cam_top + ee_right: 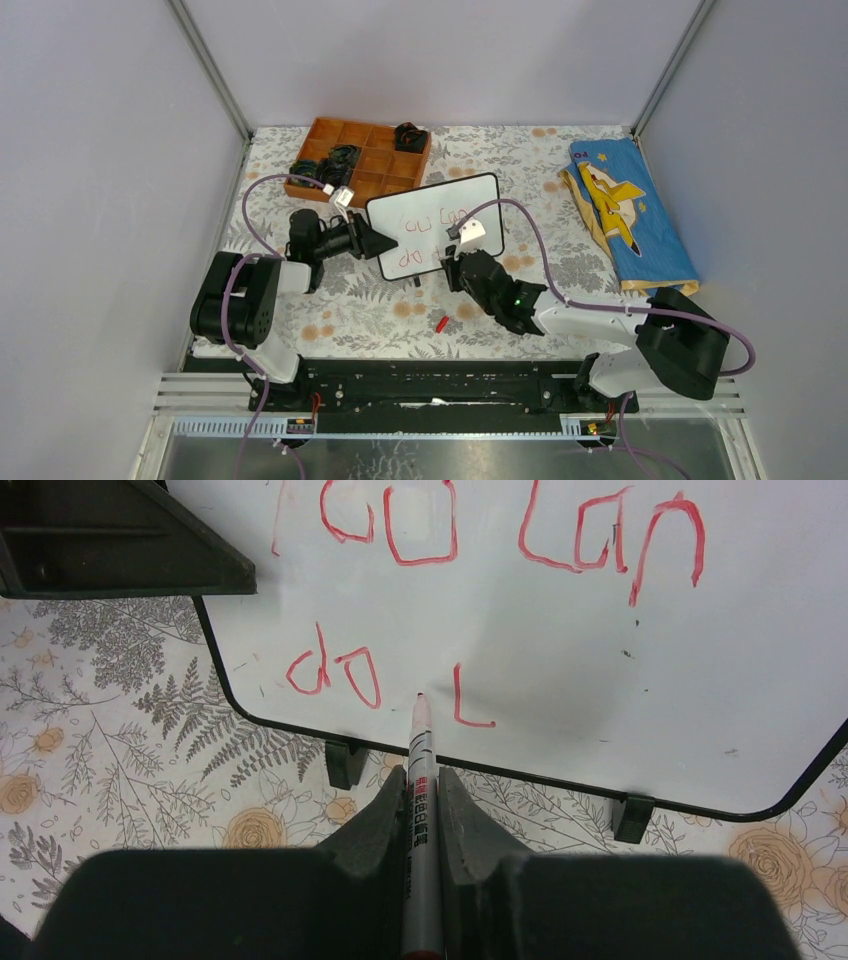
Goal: Write a sentence on the whiteboard
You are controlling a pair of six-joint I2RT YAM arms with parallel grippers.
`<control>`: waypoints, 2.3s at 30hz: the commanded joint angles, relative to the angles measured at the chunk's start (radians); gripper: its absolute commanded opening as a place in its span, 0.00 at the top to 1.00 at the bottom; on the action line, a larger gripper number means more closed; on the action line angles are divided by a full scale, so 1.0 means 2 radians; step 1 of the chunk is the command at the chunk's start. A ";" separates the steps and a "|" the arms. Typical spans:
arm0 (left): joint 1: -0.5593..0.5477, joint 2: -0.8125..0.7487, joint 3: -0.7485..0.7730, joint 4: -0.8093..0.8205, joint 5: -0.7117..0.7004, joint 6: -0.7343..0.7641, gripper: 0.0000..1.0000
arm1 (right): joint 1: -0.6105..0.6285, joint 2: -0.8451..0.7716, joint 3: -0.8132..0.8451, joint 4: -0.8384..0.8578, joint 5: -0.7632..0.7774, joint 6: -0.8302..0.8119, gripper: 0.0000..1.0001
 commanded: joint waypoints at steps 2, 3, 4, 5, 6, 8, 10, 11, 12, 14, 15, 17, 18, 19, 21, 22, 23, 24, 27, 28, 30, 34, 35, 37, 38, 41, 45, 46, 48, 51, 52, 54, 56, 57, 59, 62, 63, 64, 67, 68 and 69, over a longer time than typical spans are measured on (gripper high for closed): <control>-0.006 -0.012 0.014 -0.008 -0.004 0.020 0.49 | 0.000 0.016 0.039 0.014 0.016 0.000 1.00; -0.007 -0.013 0.015 -0.009 -0.005 0.021 0.49 | -0.001 0.019 0.042 0.012 0.018 0.001 1.00; -0.007 -0.013 0.015 -0.010 -0.005 0.021 0.49 | -0.002 0.021 0.043 0.009 0.019 0.001 1.00; -0.007 -0.014 0.015 -0.010 -0.006 0.022 0.49 | -0.003 0.023 0.044 0.009 0.020 0.002 1.00; -0.007 -0.015 0.015 -0.012 -0.005 0.023 0.49 | -0.004 0.025 0.045 0.006 0.022 0.002 1.00; -0.007 -0.015 0.015 -0.015 -0.005 0.024 0.49 | -0.005 0.026 0.045 0.003 0.023 0.003 1.00; -0.007 -0.015 0.015 -0.015 -0.005 0.025 0.49 | -0.007 0.027 0.043 -0.001 0.026 0.005 1.00; -0.007 -0.014 0.016 -0.015 -0.005 0.024 0.49 | -0.008 0.027 0.041 -0.001 0.027 0.006 1.00; -0.007 -0.014 0.016 -0.016 -0.005 0.024 0.49 | -0.010 0.027 0.040 -0.002 0.028 0.007 1.00; -0.007 -0.014 0.016 -0.016 -0.005 0.025 0.49 | -0.013 0.025 0.036 -0.004 0.031 0.010 1.00; -0.007 -0.013 0.016 -0.016 -0.005 0.025 0.49 | -0.015 0.023 0.034 -0.005 0.033 0.012 1.00; -0.008 -0.014 0.016 -0.017 -0.005 0.026 0.49 | -0.019 0.021 0.032 -0.008 0.037 0.013 1.00; -0.008 -0.014 0.016 -0.017 -0.006 0.026 0.49 | -0.020 0.019 0.031 -0.008 0.038 0.013 1.00; -0.008 -0.014 0.016 -0.018 -0.006 0.026 0.49 | -0.022 0.018 0.031 -0.010 0.038 0.013 1.00; -0.008 -0.014 0.016 -0.018 -0.006 0.027 0.49 | -0.025 0.017 0.031 -0.013 0.039 0.014 1.00; -0.008 -0.014 0.016 -0.019 -0.007 0.027 0.49 | -0.025 0.017 0.031 -0.014 0.039 0.014 1.00; -0.008 -0.014 0.016 -0.019 -0.007 0.027 0.49 | -0.027 0.016 0.031 -0.015 0.040 0.014 1.00; -0.008 -0.014 0.016 -0.020 -0.007 0.027 0.49 | -0.026 0.016 0.031 -0.016 0.042 0.014 1.00; -0.009 -0.015 0.016 -0.024 -0.008 0.029 0.49 | -0.027 0.013 0.029 -0.019 0.048 0.015 1.00; -0.009 -0.016 0.016 -0.024 -0.007 0.031 0.49 | -0.027 0.010 0.027 -0.020 0.050 0.015 1.00; -0.009 -0.015 0.016 -0.025 -0.008 0.030 0.49 | -0.027 0.006 0.023 -0.021 0.052 0.015 1.00; -0.010 -0.015 0.016 -0.025 -0.008 0.031 0.49 | -0.027 -0.006 0.017 -0.022 0.055 0.014 1.00; -0.010 -0.016 0.016 -0.026 -0.008 0.032 0.49 | -0.027 -0.007 0.016 -0.021 0.052 0.013 1.00; -0.011 -0.015 0.016 -0.026 -0.008 0.032 0.49 | -0.028 -0.014 0.012 -0.017 0.040 0.011 1.00; -0.012 -0.016 0.017 -0.026 -0.008 0.032 0.49 | -0.028 -0.019 0.007 -0.008 0.034 0.009 1.00; -0.012 -0.016 0.017 -0.028 -0.008 0.033 0.49 | -0.028 -0.041 -0.003 0.014 0.014 0.005 1.00; -0.012 -0.017 0.017 -0.028 -0.009 0.033 0.49 | -0.027 -0.055 0.007 0.007 0.024 -0.005 1.00; -0.012 -0.016 0.017 -0.029 -0.009 0.033 0.49 | -0.027 -0.054 0.012 0.003 0.028 -0.008 1.00; -0.012 -0.017 0.017 -0.029 -0.009 0.033 0.49 | -0.027 -0.051 0.019 0.003 0.034 -0.011 1.00; -0.012 -0.018 0.017 -0.030 -0.010 0.034 0.50 | -0.028 -0.038 0.031 0.003 0.040 -0.013 1.00; -0.012 -0.018 0.018 -0.032 -0.010 0.035 0.50 | -0.028 -0.034 0.034 0.004 0.042 -0.013 1.00; -0.012 -0.017 0.018 -0.034 -0.010 0.036 0.50 | -0.028 -0.026 0.038 0.007 0.045 -0.012 1.00; -0.012 -0.018 0.019 -0.035 -0.010 0.036 0.50 | -0.029 -0.021 0.041 0.009 0.048 -0.011 1.00; -0.012 -0.017 0.019 -0.035 -0.010 0.036 0.50 | -0.029 -0.018 0.043 0.010 0.050 -0.011 1.00; -0.012 -0.017 0.019 -0.034 -0.010 0.036 0.50 | -0.030 -0.013 0.046 0.009 0.052 -0.010 1.00; -0.012 -0.017 0.019 -0.035 -0.010 0.036 0.50 | -0.034 -0.006 0.049 0.007 0.060 -0.008 1.00; -0.012 -0.018 0.019 -0.035 -0.010 0.036 0.50 | -0.034 -0.004 0.049 0.006 0.061 -0.007 1.00; -0.012 -0.018 0.019 -0.035 -0.010 0.036 0.50 | -0.035 -0.002 0.049 0.004 0.063 -0.006 1.00; -0.012 -0.017 0.021 -0.040 -0.010 0.037 0.50 | -0.037 0.003 0.049 0.001 0.063 -0.005 1.00; -0.012 -0.017 0.021 -0.041 -0.010 0.038 0.50 | -0.037 0.002 0.046 0.000 0.062 -0.004 1.00; -0.012 -0.017 0.022 -0.041 -0.010 0.037 0.50 | -0.037 0.001 0.044 0.000 0.061 -0.004 1.00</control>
